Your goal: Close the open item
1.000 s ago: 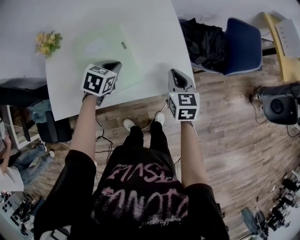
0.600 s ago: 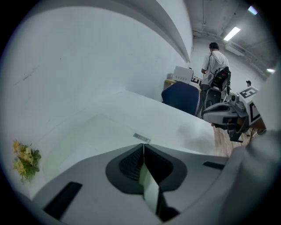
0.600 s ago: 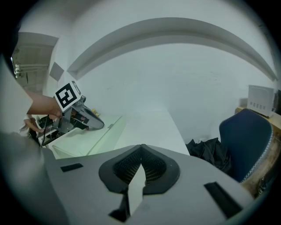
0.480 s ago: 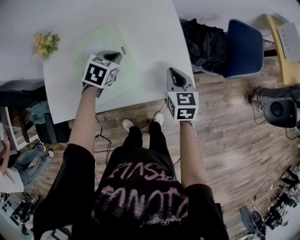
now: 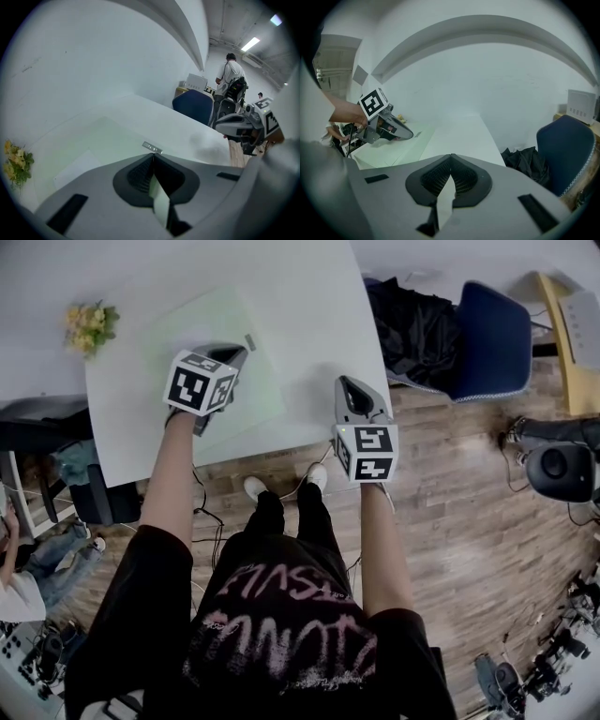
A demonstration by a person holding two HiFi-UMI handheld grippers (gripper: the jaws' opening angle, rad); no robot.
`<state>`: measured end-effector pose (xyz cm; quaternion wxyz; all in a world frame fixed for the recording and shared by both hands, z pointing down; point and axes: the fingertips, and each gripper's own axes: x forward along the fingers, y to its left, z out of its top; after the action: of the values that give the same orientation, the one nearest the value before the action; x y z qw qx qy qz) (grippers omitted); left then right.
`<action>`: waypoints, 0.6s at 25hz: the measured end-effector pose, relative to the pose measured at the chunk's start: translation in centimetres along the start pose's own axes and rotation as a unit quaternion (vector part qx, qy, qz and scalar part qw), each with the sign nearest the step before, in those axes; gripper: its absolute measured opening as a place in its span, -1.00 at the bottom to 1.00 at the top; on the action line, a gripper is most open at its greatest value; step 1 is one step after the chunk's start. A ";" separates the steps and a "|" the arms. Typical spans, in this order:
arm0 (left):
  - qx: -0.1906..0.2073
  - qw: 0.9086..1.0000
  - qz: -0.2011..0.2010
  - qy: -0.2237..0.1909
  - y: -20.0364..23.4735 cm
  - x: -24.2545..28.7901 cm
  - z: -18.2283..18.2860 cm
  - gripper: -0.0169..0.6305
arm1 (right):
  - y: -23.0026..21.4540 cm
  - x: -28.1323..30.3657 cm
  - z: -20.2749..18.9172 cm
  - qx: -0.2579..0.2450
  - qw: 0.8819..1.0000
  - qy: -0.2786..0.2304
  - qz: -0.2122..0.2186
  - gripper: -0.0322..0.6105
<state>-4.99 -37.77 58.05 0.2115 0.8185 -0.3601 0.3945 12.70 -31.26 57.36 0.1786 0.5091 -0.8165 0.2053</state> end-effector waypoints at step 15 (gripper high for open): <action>0.003 0.999 0.018 -0.034 0.2 -1.0 0.5 -0.93 | 1.0 -1.3 1.4 -0.003 1.000 -0.021 0.002 -0.87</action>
<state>-5.29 -37.76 56.95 0.1896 0.8255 -0.3805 0.3713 12.19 -30.62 55.32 0.1622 0.5111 -0.8218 0.1927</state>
